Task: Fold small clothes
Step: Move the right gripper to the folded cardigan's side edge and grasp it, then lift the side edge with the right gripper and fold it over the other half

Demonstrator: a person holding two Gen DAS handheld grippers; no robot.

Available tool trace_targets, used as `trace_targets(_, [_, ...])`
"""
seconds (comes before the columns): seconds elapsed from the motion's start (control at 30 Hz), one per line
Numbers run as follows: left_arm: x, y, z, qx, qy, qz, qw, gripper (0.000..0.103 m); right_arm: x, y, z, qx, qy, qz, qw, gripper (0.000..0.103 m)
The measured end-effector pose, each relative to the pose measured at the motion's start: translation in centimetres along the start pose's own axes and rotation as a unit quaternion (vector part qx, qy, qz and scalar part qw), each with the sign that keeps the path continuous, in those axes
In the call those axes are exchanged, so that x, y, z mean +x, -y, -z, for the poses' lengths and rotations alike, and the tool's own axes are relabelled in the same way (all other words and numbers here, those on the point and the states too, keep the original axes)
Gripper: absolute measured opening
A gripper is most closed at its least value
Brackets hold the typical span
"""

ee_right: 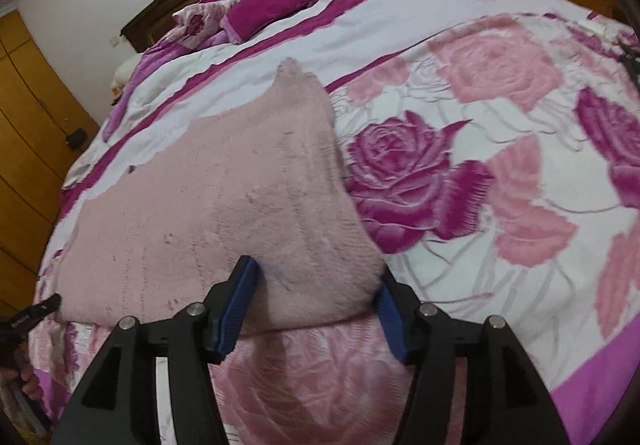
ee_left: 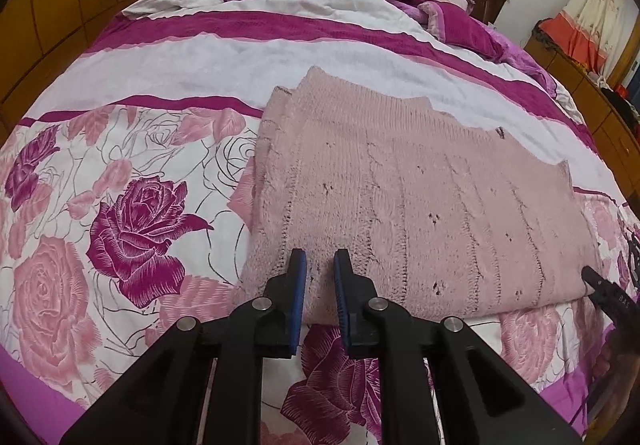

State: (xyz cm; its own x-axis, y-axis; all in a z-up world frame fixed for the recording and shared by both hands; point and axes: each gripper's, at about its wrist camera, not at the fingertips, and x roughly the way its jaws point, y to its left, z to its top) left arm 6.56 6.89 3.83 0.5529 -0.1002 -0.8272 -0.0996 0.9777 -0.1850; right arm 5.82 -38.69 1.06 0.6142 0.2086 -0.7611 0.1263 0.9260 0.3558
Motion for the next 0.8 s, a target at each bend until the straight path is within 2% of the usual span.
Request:
trace_targets(0.2, [0.3,0.0,-0.1,0.000,0.000,0.001,1.0000,0.000,1.4,-0.6,-1.0,0.021,0.003,-0.028,0.999,0.066])
trace_targets(0.4, [0.3,-0.1,-0.1,-0.001,0.000,0.003,1.0000,0.000,3.0,0.3,-1.9,0.095,0.030,-0.081,0.992,0.069])
trace_targets(0.8, [0.4,-0.1,0.0,-0.001,0.000,0.002,1.0000,0.000,4.4,1.0,-3.3,0.149,0.060,-0.105,0.981,0.069])
